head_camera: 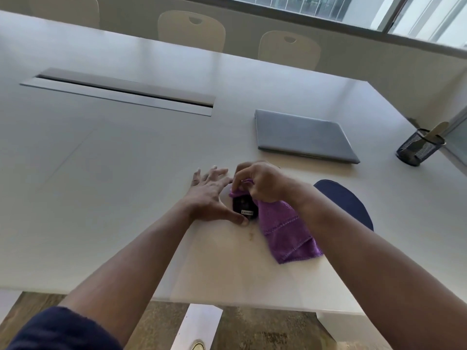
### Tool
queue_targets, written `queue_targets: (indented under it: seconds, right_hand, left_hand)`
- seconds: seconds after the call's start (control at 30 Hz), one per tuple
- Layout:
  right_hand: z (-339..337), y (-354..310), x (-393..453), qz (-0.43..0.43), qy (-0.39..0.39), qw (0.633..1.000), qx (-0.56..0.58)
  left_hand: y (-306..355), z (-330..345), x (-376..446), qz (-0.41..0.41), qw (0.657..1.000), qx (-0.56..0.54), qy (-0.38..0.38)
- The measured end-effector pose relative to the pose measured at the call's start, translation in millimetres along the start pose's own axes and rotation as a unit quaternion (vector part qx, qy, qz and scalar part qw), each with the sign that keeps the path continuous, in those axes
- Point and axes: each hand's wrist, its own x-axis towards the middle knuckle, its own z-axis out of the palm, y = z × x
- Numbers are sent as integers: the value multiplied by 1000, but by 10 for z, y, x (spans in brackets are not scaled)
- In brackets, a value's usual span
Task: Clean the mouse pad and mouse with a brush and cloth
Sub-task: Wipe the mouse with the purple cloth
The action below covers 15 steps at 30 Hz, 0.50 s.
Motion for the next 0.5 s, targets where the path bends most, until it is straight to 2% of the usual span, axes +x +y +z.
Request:
queue_targets:
  seconds: [0.13, 0.23, 0.3, 0.4, 0.5]
  right_hand:
    - [-98, -77, -121, -7, -99, 995, -3]
    - [-249, -37, -182, 47, -142, 988, -28]
    - [-330, 35, -224, 93, -104, 990, 26]
    - [-348, 127, -248, 113, -7, 986, 126]
    - [-259, 147, -249, 115, 3, 973, 200]
  left_hand:
    - [18, -8, -16, -1, 1000, -13, 6]
    - [29, -22, -27, -1, 1000, -14, 3]
    - [40, -31, -30, -2, 1000, -11, -3]
    - [51, -33, -25, -2, 1000, -4, -4]
    - [43, -26, -29, -3, 1000, 2, -4]
